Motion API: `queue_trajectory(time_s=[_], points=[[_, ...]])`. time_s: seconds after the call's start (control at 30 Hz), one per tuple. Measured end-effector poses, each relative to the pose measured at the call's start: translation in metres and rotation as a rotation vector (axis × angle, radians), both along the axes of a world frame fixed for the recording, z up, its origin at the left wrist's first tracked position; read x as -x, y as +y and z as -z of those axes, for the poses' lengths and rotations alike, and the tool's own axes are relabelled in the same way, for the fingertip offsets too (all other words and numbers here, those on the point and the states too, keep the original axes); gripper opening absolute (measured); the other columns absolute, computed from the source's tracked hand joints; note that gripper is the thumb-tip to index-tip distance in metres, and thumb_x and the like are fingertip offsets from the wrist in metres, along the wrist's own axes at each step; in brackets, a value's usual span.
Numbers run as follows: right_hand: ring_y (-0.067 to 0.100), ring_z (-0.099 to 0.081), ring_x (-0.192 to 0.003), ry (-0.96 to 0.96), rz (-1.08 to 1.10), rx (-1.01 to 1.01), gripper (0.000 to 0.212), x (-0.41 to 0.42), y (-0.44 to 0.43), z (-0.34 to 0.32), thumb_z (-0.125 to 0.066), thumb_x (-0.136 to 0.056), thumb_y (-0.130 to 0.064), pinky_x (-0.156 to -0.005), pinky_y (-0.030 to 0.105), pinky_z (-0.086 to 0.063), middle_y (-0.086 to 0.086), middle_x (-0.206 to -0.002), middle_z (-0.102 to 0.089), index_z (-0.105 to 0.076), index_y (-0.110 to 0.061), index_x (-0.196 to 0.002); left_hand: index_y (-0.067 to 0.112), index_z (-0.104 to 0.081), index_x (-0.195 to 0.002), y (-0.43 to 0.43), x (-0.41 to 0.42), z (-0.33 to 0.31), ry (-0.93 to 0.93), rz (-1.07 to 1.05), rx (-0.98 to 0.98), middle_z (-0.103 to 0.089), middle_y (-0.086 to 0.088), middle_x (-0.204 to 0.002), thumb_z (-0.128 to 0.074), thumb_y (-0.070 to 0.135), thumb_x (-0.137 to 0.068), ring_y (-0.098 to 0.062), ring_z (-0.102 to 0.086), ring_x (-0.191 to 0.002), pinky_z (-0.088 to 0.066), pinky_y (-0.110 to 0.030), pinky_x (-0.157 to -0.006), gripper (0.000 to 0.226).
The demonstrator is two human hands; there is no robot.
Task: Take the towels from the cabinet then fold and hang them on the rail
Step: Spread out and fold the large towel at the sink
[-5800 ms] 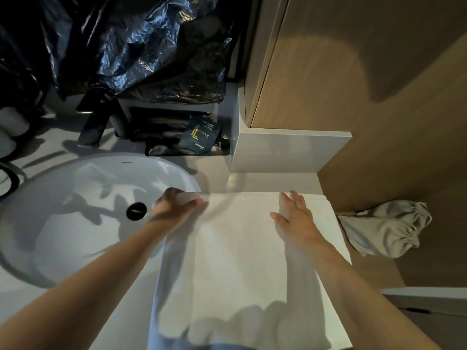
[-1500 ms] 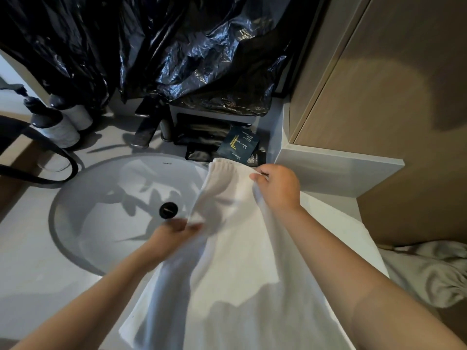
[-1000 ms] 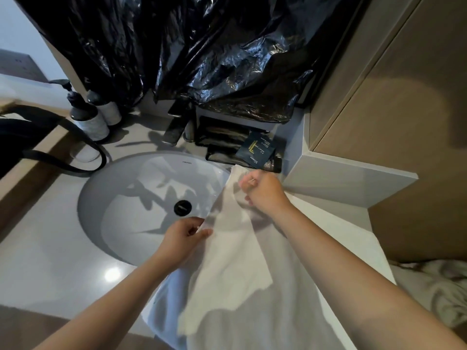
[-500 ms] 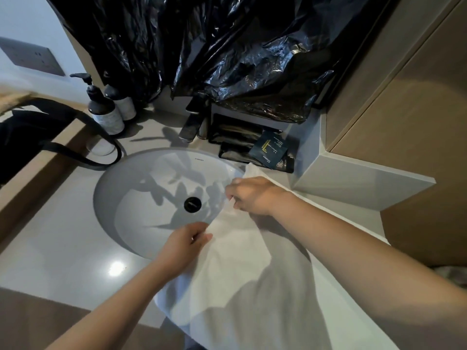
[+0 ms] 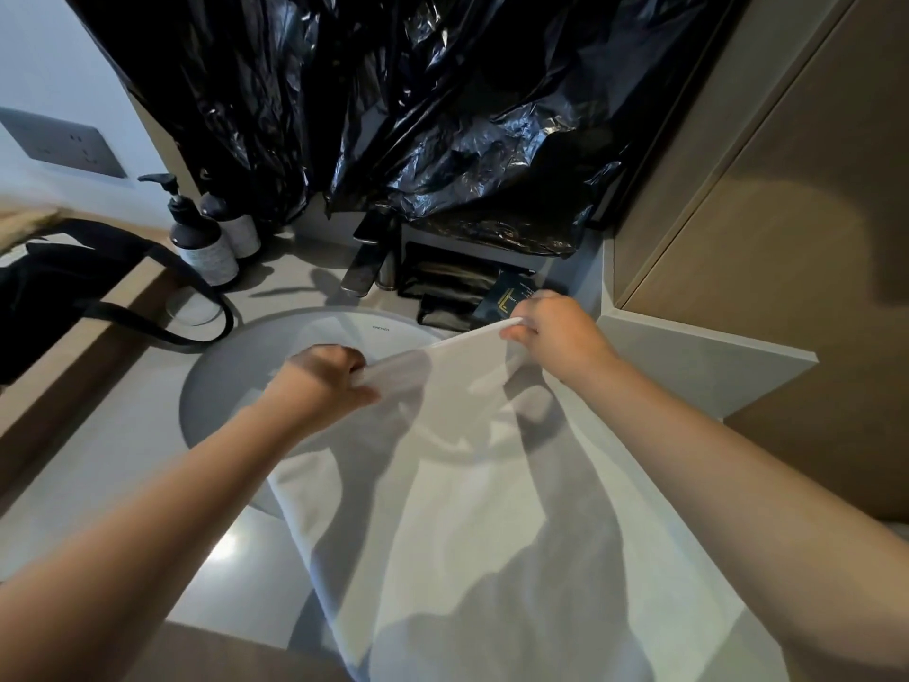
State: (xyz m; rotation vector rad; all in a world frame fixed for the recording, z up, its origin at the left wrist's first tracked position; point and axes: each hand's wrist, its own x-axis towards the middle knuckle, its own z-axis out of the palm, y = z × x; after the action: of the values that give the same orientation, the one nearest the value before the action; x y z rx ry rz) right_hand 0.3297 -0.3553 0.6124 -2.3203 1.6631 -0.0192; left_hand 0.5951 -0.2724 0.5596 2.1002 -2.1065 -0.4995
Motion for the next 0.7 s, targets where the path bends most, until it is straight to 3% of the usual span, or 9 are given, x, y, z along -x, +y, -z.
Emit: queue_trajectory(time_s=[0.1,0.27,0.47,0.7], points=[[0.028,-0.058,-0.090,-0.124,0.051,0.107,0.024,0.006,0.010,0.008,-0.060,-0.097,-0.030,-0.071,0.031,-0.038,0.008,-0.099,-0.053,-0.068,-0.009,-0.104,0.013,-0.063,-0.083,0.016,-0.010,-0.005,-0.151,0.009,0.050,-0.053,0.001,-0.077,-0.065,0.055,-0.082,-0.024,-0.056,-0.080,-0.044,-0.029,-0.062,0.041],[0.025,-0.056,-0.089,-0.211,0.049,0.196,0.027,0.010,0.019,0.006,-0.063,-0.094,-0.030,-0.075,0.032,-0.041,0.010,-0.103,-0.057,-0.070,-0.007,-0.106,0.016,-0.059,-0.073,0.039,-0.003,-0.028,-0.217,0.024,0.190,-0.049,0.003,-0.067,-0.057,0.056,-0.086,-0.026,-0.057,-0.076,-0.037,-0.030,-0.055,0.042],[0.022,-0.055,-0.084,-0.301,-0.025,0.257,0.012,0.037,0.049,-0.002,-0.063,-0.093,-0.024,-0.068,0.031,-0.038,0.003,-0.094,-0.057,-0.071,-0.016,-0.091,0.018,-0.062,-0.086,0.099,0.031,-0.047,-0.221,0.082,0.202,-0.061,0.001,-0.085,-0.050,0.047,-0.093,-0.024,-0.061,-0.083,-0.043,-0.031,-0.062,0.032],[0.027,-0.058,-0.097,-0.370,-0.022,0.238,0.015,0.091,0.109,-0.016,-0.066,-0.090,-0.014,-0.087,0.038,-0.046,0.009,-0.104,-0.064,-0.074,-0.010,-0.102,0.026,-0.065,-0.102,0.172,0.088,-0.058,-0.127,0.127,0.202,-0.061,0.006,-0.093,-0.047,0.044,-0.094,-0.018,-0.062,-0.083,-0.049,-0.029,-0.069,0.027]])
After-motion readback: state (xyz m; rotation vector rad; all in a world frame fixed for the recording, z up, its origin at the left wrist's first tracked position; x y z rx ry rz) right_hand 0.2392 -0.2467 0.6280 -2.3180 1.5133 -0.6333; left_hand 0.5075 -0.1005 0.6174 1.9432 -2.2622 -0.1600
